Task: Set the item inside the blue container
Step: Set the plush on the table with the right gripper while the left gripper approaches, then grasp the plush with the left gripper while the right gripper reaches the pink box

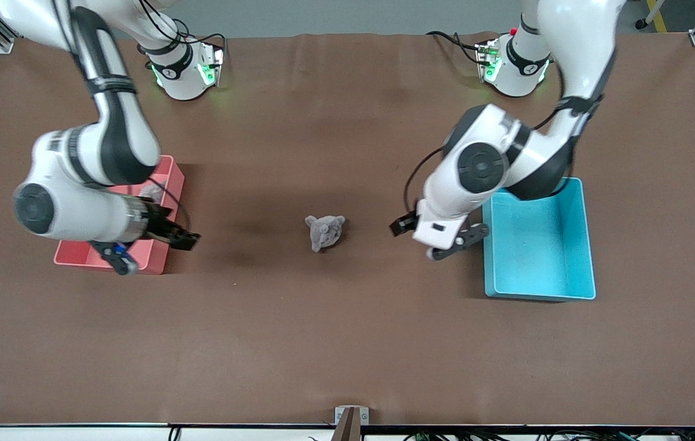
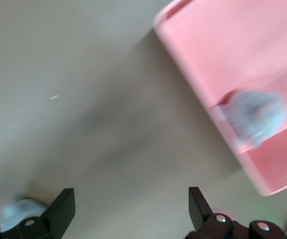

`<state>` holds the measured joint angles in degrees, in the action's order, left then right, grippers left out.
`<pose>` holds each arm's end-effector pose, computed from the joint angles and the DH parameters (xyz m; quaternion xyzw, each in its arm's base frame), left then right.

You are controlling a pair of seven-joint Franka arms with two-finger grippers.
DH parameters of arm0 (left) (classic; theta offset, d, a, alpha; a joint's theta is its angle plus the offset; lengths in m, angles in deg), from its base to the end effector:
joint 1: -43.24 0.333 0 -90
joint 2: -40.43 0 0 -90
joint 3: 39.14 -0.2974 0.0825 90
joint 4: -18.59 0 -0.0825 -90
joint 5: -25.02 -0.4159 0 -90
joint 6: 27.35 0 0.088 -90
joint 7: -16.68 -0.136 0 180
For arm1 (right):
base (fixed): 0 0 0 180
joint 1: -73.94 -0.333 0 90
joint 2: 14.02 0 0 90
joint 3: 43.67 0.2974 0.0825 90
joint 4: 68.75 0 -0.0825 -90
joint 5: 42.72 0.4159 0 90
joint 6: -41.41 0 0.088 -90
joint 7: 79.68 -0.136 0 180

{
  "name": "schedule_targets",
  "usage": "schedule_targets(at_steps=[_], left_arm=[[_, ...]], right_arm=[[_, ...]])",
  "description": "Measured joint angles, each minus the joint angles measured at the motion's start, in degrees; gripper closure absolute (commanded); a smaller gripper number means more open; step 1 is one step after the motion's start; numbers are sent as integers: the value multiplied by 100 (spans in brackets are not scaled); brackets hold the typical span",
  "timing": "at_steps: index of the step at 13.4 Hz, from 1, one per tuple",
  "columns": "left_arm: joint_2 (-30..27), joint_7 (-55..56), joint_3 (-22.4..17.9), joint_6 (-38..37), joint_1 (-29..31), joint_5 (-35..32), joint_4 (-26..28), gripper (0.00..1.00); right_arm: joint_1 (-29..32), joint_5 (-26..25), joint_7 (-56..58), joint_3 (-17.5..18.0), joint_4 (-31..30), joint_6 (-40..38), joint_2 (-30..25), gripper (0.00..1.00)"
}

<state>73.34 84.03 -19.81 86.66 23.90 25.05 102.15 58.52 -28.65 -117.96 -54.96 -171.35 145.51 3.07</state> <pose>0.5838 -0.4264 0.3060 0.9584 0.2705 -0.0761 0.0497 0.6143 0.0752 0.3088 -0.9300 0.3327 0.1528 0.0318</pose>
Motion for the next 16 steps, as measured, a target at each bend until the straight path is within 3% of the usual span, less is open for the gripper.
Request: schedule_targets(at_steps=[2, 5, 9, 14, 15, 16], left_arm=[[586, 890, -18, 502, -475, 0, -422, 0], [1110, 1966, -55, 1388, -905, 0, -577, 0], [1440, 2747, -519, 1696, -1580, 0, -626, 0], [1763, 3121, -589, 2240, -1768, 0, -634, 0], [1822, 3131, -613, 2295, -1804, 0, -635, 3], [1868, 3133, -648, 2325, -1837, 0, -635, 13]], right_arm=[[452, -307, 598, 2, -546, 4, -321, 0], [998, -420, 1325, 9, -1271, 266, -507, 0], [1267, -420, 1577, 35, -2325, 1218, -571, 0], [1299, -380, 1575, 69, -2748, 1689, -579, 0], [1310, -365, 1574, 69, -2789, 1760, -577, 0], [1314, -357, 1574, 69, -2841, 1848, -574, 0]])
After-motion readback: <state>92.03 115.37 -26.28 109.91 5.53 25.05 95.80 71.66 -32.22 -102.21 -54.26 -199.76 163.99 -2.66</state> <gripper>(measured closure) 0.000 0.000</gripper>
